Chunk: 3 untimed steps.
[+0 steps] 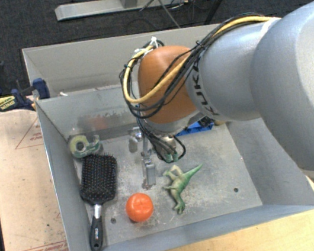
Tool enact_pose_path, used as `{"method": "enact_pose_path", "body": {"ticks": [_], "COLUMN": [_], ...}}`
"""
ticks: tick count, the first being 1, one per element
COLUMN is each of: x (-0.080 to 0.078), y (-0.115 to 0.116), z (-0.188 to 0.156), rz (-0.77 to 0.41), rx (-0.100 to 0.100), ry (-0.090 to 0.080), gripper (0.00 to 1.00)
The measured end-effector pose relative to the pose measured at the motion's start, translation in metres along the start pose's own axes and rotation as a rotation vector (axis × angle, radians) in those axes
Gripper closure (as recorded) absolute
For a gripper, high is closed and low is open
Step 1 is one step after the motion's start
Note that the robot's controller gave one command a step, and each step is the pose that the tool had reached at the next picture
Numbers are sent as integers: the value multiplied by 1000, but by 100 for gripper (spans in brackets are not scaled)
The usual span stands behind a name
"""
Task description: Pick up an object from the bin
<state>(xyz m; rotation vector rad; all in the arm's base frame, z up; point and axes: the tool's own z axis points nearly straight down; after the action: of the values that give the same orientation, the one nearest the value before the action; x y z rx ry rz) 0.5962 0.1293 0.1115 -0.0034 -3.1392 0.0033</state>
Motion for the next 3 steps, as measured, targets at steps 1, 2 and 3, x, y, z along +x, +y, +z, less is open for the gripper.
{"method": "enact_pose_path", "body": {"ticks": [1,2,3], "x": [39,48,57], "y": [11,11,-19], "z": [18,31,36], "rz": [33,-113,-146], "rx": [-5,-2,-5], "ry": [-4,0,-4], "gripper": [0,0,0]}}
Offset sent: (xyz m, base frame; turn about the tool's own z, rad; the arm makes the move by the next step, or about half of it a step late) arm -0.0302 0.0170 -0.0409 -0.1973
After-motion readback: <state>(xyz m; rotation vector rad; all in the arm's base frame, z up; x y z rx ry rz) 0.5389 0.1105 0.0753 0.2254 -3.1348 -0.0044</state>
